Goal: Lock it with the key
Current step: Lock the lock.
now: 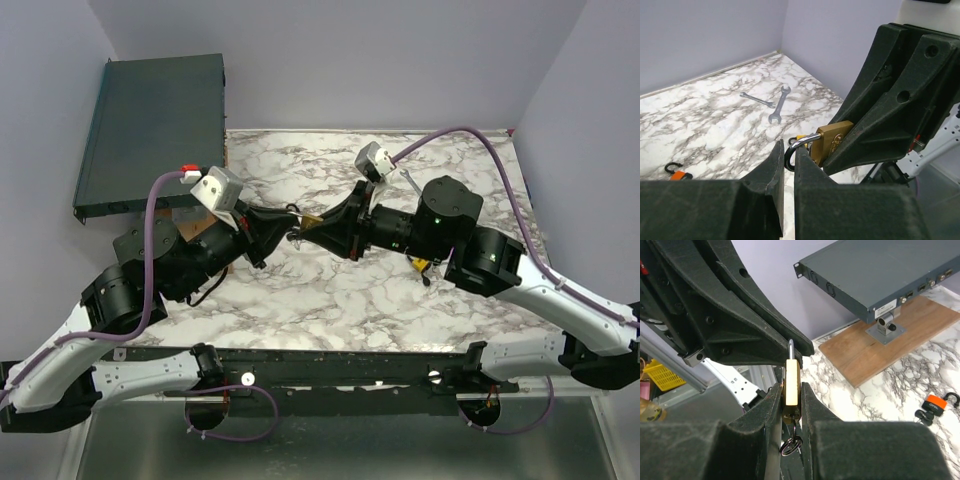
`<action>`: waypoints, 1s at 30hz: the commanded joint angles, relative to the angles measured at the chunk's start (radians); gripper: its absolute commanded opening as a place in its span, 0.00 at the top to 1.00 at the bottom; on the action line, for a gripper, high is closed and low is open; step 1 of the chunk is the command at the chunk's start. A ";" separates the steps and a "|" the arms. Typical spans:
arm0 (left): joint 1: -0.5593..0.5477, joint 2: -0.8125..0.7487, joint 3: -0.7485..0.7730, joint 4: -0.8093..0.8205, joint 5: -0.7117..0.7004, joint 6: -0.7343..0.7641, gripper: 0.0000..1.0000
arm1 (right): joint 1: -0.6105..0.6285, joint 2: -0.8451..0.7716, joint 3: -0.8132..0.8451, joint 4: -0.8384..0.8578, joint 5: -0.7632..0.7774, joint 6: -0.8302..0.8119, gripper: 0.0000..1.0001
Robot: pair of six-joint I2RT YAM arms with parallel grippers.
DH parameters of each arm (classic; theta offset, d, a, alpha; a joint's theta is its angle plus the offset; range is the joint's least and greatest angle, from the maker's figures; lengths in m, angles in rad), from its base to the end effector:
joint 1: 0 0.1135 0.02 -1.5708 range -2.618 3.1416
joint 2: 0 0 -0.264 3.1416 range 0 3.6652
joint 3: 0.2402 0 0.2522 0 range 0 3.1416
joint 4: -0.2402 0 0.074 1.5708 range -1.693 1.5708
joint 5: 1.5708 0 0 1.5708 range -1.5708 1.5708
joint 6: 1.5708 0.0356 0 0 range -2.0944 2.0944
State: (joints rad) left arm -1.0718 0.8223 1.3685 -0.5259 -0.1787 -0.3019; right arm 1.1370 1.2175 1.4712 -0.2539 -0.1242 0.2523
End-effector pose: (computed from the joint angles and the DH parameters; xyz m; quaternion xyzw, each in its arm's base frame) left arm 0.0666 -0.1089 0.4877 0.2027 0.6700 -0.4028 0.5897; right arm 0.1053 0.2378 0.4807 -0.3418 0.6191 0.4854 0.5141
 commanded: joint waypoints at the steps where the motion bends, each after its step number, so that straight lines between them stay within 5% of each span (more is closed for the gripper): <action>1: -0.125 0.110 -0.005 0.029 0.093 -0.021 1.00 | 0.026 0.111 0.050 0.056 0.073 -0.029 0.99; 17: -0.300 0.197 0.064 0.019 0.094 0.026 1.00 | 0.027 0.176 0.126 0.020 0.109 -0.030 0.99; 30: -0.318 0.202 0.015 0.096 0.177 -0.035 1.00 | 0.026 0.234 0.155 0.031 0.159 -0.041 0.99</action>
State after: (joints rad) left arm -1.2854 0.8902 1.4555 -0.5121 -0.4698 -0.2020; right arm 1.1530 1.2762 1.6253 -0.3676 -0.0593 0.2291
